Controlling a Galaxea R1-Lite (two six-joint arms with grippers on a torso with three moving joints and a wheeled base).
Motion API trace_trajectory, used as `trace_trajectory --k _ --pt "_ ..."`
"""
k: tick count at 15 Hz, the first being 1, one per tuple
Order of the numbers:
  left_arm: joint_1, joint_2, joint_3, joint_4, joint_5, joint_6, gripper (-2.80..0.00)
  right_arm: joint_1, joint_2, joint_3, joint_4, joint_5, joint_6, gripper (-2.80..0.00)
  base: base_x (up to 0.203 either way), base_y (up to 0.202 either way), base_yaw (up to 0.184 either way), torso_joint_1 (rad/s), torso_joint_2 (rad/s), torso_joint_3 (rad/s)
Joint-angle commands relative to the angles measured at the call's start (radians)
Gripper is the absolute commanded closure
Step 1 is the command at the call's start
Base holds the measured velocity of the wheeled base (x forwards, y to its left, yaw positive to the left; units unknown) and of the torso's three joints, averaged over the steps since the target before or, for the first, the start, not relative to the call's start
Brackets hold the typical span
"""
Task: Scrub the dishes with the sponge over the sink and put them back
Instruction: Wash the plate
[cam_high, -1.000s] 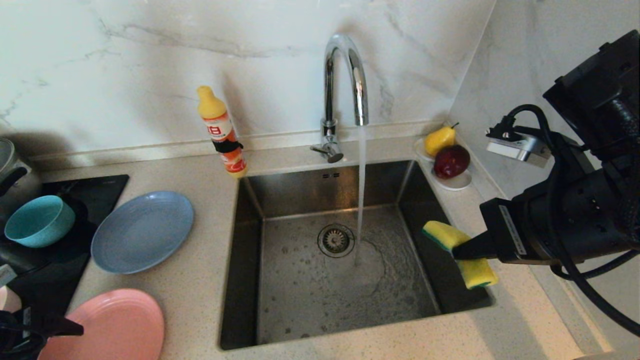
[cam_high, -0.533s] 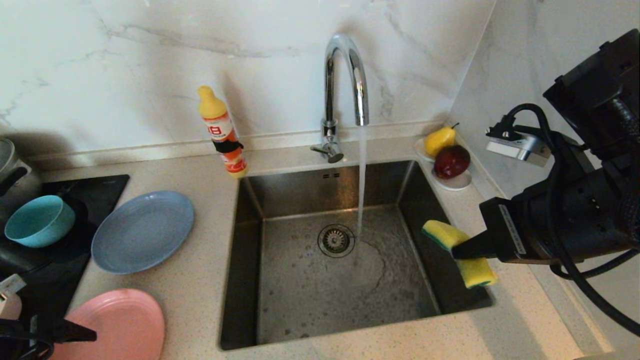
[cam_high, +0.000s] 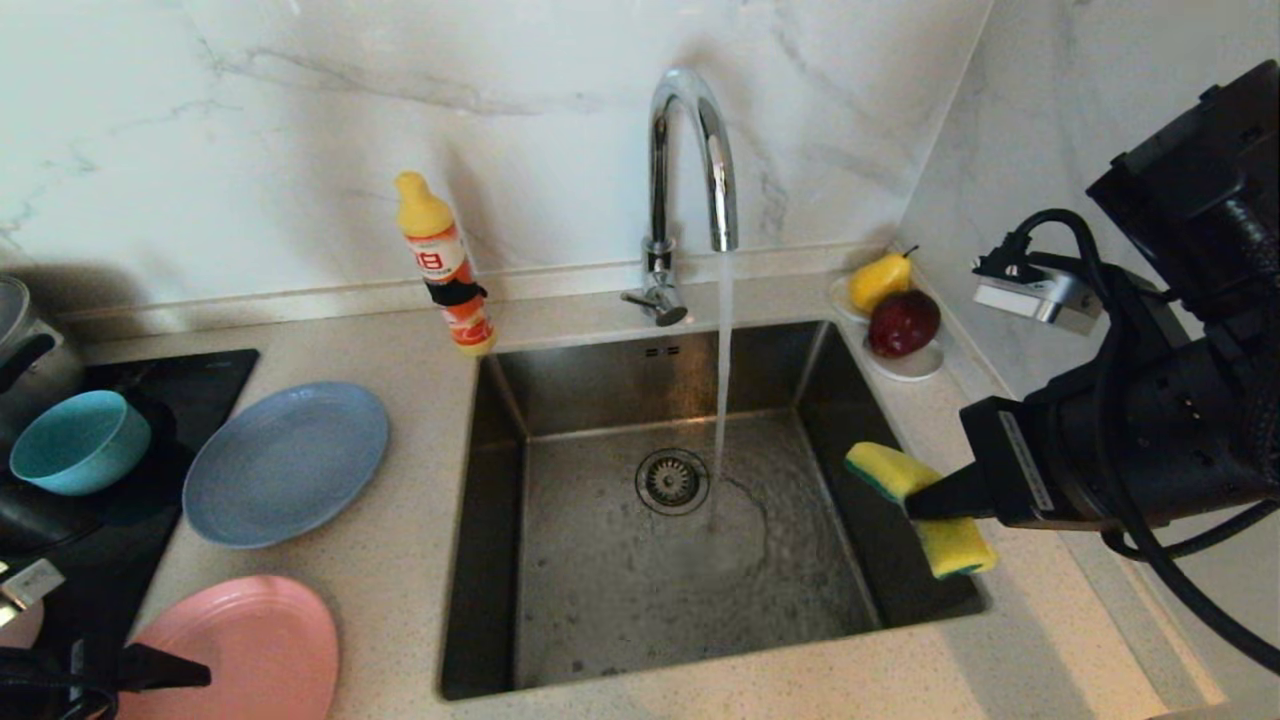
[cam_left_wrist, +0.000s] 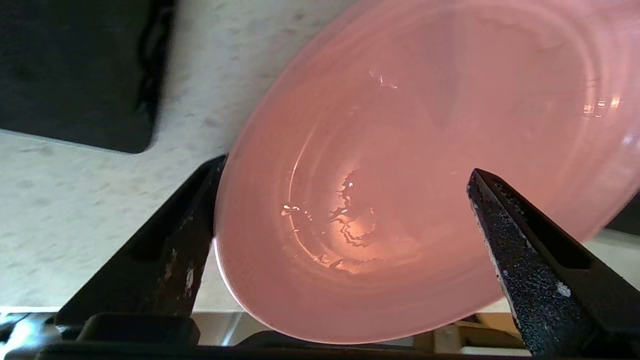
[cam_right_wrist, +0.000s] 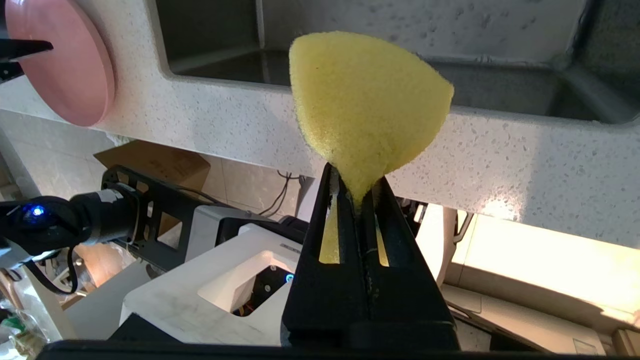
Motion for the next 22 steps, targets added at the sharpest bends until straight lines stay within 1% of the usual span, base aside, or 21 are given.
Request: trace_trajectory --k 1,2,17,20,22 --pt "0.001 0.005 0.001 0.002 -0.011 0.002 -2.8 0.0 -0.004 -0.003 0.004 0.0 0.003 0.0 0.0 0.0 0.0 0.0 0.0 0.0" --pt "0.001 0.005 0.0 0.001 -0.011 0.002 0.0 0.0 -0.003 -0.004 0.004 0.0 0.003 0.0 0.0 0.0 0.0 0.0 0.0 0.0" --pt "0.002 -0.006 0.016 0.002 -0.019 0.012 0.0 0.0 0.015 0.002 0.004 0.002 0.005 0.0 0.0 0.0 0.0 0.0 0.0 0.0" --pt "0.002 -0.078 0.027 0.018 -0.047 0.046 0.0 0.0 0.018 -0.004 0.004 0.002 0.005 0.0 0.0 0.0 0.0 0.0 0.0 0.0" --pt "0.002 -0.166 0.037 0.041 -0.051 0.051 0.0 0.002 0.018 -0.007 0.004 0.002 0.003 0.0 0.0 0.0 0.0 0.0 0.0 0.0"
